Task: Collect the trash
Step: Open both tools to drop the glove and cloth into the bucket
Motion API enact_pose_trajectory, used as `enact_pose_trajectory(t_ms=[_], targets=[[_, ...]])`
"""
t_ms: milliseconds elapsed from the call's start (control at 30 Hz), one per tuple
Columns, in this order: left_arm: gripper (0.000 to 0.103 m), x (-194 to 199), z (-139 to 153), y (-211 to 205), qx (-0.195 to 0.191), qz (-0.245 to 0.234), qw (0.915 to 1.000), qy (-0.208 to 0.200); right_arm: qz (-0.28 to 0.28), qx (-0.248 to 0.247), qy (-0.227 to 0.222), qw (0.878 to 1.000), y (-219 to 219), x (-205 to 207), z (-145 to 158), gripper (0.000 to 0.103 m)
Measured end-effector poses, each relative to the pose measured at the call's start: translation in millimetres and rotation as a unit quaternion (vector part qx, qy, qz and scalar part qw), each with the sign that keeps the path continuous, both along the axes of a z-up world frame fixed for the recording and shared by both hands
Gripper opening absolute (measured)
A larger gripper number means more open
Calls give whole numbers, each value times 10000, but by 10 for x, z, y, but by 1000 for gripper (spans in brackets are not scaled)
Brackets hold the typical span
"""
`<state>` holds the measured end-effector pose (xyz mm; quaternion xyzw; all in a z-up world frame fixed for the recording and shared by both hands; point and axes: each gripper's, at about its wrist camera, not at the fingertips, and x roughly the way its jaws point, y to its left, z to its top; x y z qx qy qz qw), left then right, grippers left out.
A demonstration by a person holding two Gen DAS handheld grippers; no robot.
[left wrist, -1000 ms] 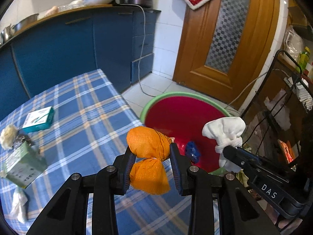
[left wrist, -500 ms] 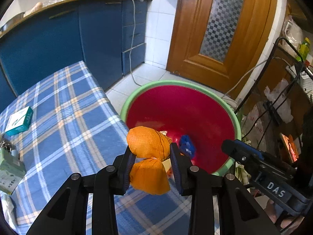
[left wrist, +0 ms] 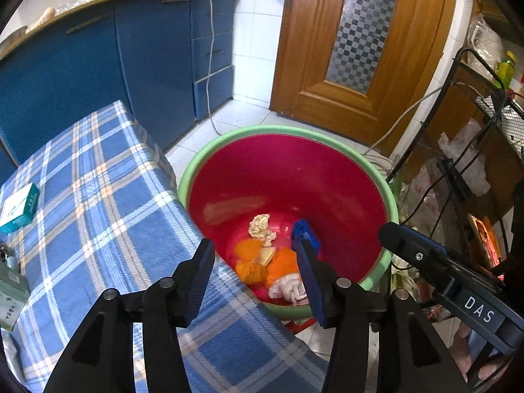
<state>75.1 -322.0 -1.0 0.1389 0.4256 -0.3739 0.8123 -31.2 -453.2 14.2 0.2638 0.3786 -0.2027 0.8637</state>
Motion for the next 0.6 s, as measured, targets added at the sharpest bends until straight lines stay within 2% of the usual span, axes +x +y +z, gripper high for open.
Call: enact_pose_trajectory(t_ms=[267, 467, 600], targets=[[53, 1, 144, 202, -145, 248, 9995, -111, 86, -14, -56, 9999, 70, -5, 62, 41], [53, -7, 253, 502, -205, 522, 9981, -238, 178, -62, -91, 9998, 191, 6, 122, 49], [54, 17, 316, 743, -246, 734, 9966, -285, 295, -100, -98, 9995, 304, 43, 156, 50]])
